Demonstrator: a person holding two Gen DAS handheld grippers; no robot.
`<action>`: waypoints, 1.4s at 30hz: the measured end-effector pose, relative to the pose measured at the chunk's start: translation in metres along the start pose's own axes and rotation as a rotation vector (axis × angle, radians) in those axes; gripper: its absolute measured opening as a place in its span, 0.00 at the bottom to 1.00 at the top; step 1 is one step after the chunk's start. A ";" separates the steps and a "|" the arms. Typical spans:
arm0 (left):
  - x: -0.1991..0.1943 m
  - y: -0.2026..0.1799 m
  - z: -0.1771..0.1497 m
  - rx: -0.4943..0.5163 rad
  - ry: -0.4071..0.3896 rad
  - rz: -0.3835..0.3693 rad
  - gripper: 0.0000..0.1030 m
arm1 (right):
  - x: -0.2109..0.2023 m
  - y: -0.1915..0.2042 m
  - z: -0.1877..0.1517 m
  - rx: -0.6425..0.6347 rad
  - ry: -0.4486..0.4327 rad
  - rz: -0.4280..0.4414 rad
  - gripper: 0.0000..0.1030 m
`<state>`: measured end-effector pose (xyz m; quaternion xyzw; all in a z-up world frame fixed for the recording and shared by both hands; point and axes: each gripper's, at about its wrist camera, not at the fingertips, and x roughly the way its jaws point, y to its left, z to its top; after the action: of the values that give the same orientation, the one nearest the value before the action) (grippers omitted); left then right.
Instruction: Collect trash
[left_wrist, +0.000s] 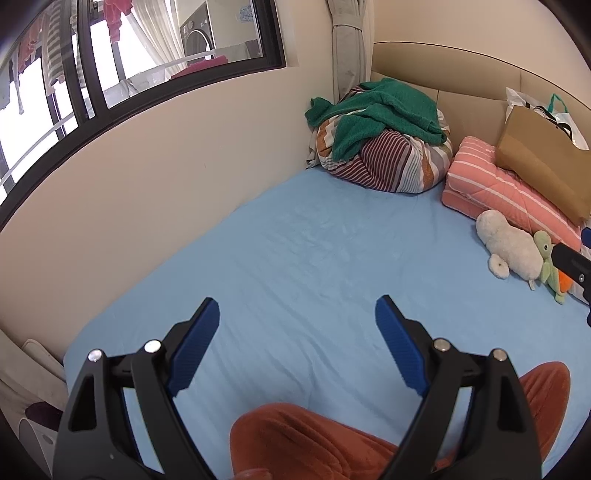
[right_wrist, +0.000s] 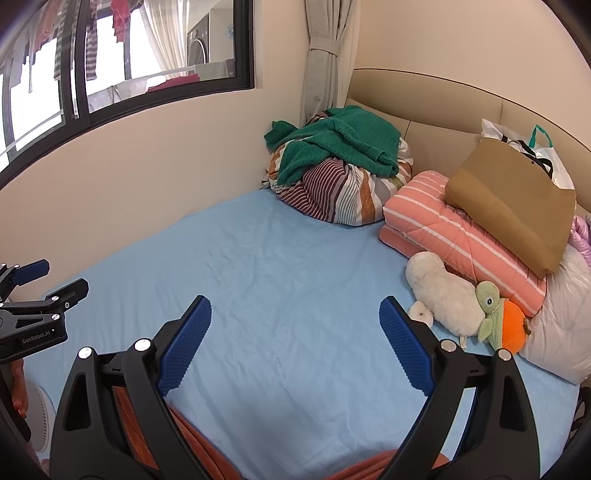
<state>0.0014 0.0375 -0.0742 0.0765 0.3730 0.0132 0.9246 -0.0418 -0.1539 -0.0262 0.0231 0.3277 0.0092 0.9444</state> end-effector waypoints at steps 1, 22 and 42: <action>0.000 0.000 0.000 0.000 0.001 -0.003 0.84 | 0.000 -0.001 0.000 0.000 0.000 0.002 0.86; 0.002 0.001 -0.003 0.021 0.015 -0.020 0.84 | -0.004 0.001 0.001 0.007 -0.005 0.009 0.86; -0.002 -0.001 -0.004 0.034 0.005 -0.016 0.84 | -0.006 0.006 -0.001 0.011 -0.008 0.009 0.86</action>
<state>-0.0027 0.0371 -0.0756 0.0893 0.3759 -0.0006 0.9224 -0.0472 -0.1484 -0.0225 0.0295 0.3238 0.0114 0.9456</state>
